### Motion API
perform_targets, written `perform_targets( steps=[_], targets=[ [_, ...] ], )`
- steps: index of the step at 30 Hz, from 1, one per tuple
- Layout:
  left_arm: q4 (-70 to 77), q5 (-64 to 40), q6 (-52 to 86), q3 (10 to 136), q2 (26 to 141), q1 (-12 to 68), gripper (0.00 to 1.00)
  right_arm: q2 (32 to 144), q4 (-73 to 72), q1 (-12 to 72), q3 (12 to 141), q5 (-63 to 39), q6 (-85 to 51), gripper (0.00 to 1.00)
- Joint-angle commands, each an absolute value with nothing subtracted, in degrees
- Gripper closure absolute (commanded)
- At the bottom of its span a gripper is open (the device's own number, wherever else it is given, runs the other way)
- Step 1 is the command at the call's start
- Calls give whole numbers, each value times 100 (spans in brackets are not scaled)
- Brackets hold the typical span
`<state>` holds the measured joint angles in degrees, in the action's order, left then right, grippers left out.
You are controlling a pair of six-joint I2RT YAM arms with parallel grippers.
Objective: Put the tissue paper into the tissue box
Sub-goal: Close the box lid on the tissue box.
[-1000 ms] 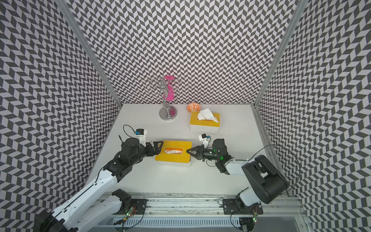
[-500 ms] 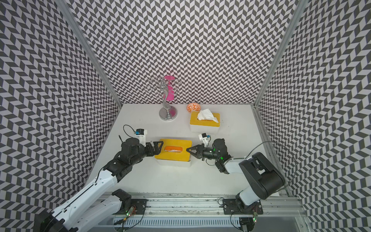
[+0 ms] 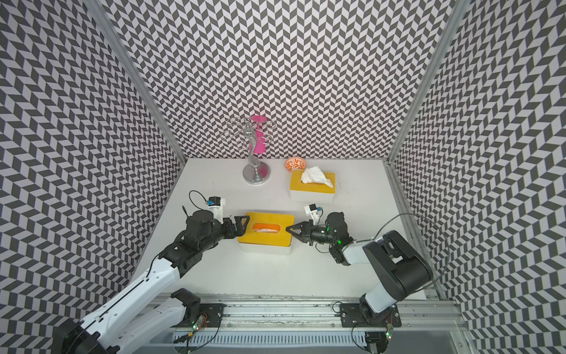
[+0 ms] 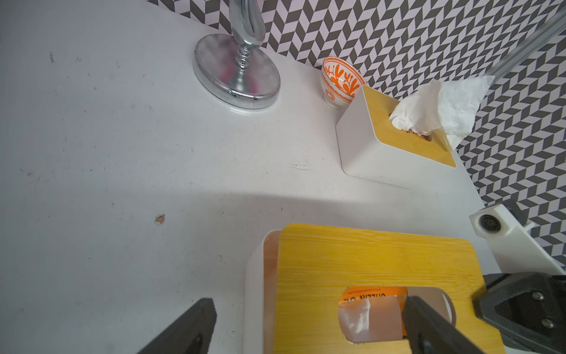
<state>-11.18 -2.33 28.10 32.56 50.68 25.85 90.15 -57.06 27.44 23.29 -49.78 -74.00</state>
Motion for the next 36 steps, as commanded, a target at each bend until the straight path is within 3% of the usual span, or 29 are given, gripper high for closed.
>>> perform_targets(
  steps=[1, 36],
  targets=[
    [-1011, -298, 2734, 3248, 5098, 2602, 0, 9052, -6144, 2710, 2303, -5041, -7348, 100],
    [-1039, -506, 2806, 3307, 5774, 2575, 0, 9513, -6144, 2709, 2661, -5435, -7382, 100]
  ],
)
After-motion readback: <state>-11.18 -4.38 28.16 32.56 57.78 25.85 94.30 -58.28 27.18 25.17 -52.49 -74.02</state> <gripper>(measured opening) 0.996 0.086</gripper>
